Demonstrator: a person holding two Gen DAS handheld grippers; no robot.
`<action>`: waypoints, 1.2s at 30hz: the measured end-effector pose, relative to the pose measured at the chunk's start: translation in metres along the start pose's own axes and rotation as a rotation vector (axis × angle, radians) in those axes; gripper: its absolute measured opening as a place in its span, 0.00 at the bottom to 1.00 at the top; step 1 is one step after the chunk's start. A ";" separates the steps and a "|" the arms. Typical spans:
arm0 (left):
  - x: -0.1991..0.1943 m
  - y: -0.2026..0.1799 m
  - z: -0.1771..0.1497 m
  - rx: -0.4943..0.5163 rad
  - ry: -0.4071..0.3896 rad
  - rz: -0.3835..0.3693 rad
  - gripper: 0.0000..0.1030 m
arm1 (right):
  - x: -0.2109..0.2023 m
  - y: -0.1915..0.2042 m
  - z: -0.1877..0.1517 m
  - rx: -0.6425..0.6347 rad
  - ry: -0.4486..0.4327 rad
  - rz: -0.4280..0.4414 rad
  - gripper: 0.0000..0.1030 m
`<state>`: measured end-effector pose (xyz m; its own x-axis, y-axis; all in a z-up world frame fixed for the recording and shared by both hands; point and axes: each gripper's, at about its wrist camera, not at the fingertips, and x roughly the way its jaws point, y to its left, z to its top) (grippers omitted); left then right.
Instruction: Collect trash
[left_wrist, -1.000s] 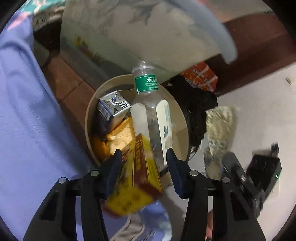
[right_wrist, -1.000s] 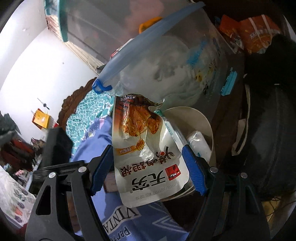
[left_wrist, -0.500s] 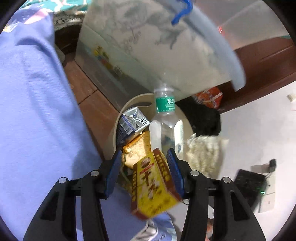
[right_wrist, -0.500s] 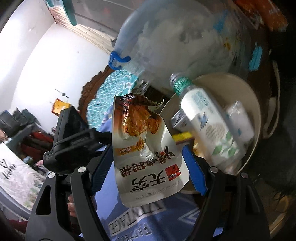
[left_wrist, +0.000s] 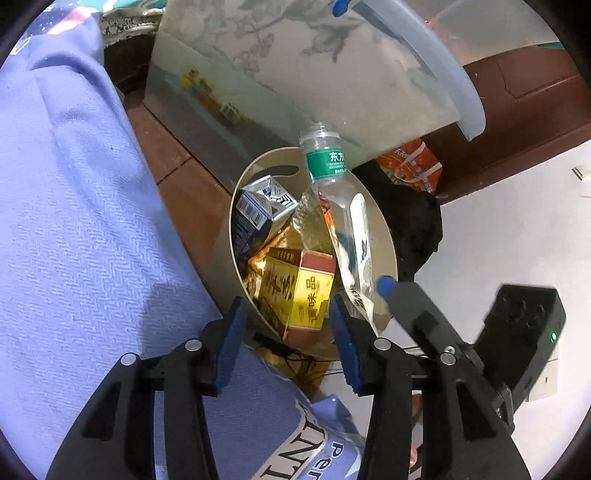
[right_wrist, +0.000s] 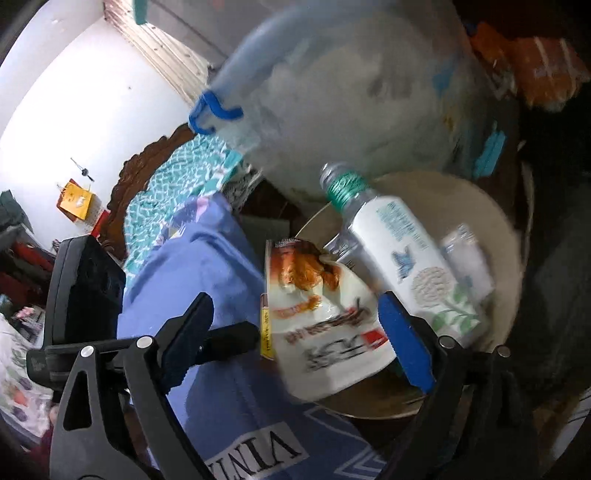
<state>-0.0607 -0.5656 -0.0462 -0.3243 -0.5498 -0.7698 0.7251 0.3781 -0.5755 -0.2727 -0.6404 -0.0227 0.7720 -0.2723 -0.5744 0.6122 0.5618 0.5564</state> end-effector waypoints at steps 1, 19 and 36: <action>0.001 0.000 0.000 0.000 0.000 0.001 0.42 | -0.004 0.000 0.000 -0.005 -0.011 -0.003 0.87; -0.042 0.005 -0.006 0.025 -0.084 0.050 0.38 | -0.005 0.009 -0.017 0.017 0.060 -0.027 0.37; -0.134 -0.002 -0.111 0.341 -0.257 0.312 0.60 | -0.064 0.077 -0.089 0.005 -0.023 -0.161 0.56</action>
<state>-0.0864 -0.4099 0.0280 0.0670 -0.6311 -0.7728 0.9336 0.3129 -0.1746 -0.2906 -0.5105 0.0036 0.6678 -0.3766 -0.6421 0.7289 0.5055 0.4617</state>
